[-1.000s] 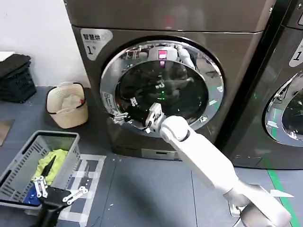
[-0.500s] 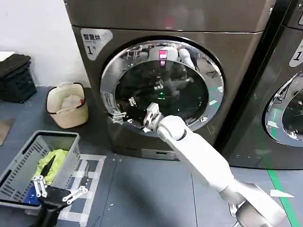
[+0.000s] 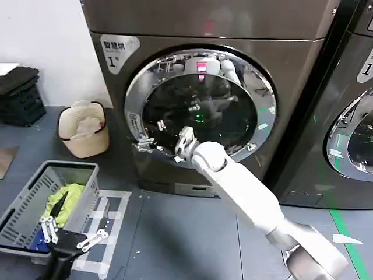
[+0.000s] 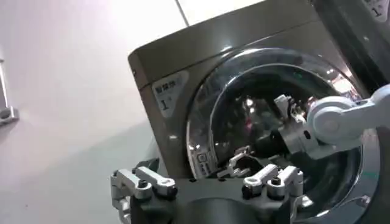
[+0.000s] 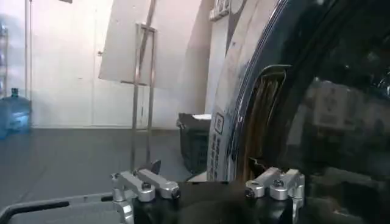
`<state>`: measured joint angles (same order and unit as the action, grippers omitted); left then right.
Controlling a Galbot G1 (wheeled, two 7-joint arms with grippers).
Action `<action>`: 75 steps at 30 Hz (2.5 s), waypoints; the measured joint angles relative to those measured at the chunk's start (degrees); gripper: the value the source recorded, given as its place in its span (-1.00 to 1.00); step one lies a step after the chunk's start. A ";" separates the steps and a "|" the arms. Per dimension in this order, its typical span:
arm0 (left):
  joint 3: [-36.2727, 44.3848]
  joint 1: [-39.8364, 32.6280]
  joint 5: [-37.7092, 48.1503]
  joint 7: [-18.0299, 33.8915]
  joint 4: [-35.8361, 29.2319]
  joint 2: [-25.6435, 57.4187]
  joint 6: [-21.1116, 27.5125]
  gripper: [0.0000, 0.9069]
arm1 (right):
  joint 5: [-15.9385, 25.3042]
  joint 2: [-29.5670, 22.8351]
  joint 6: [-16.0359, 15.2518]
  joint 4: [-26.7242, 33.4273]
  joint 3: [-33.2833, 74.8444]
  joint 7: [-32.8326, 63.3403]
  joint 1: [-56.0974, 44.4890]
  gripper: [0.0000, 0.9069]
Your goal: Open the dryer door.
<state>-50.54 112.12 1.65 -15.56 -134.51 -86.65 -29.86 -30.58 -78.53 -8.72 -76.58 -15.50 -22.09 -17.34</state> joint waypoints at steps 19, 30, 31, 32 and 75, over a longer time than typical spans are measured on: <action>0.05 0.13 -0.01 0.00 -0.14 -0.06 -0.05 1.00 | 0.19 -1.26 -0.03 1.44 -0.60 -0.62 0.76 1.00; 0.55 -0.01 -0.15 -0.03 0.04 0.04 -0.06 1.00 | 0.12 -1.25 0.14 1.56 -1.57 -3.19 1.12 1.00; 0.59 -0.01 -0.17 -0.03 0.04 0.06 -0.06 1.00 | 0.09 -1.28 0.19 1.57 -1.68 -3.38 1.12 1.00; 0.61 -0.01 -0.17 -0.03 0.04 0.07 -0.06 1.00 | 0.05 -1.30 0.22 1.56 -1.78 -3.57 1.12 1.00; -7.66 -7.68 13.83 0.36 1.28 4.07 13.50 1.00 | -9.06 8.31 -1.62 -15.29 -7.30 -7.15 -0.19 1.00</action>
<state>-58.20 104.44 15.48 -15.20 -133.23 -82.58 -16.37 -39.64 -70.21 -10.34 -91.87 -22.80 -29.24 -17.53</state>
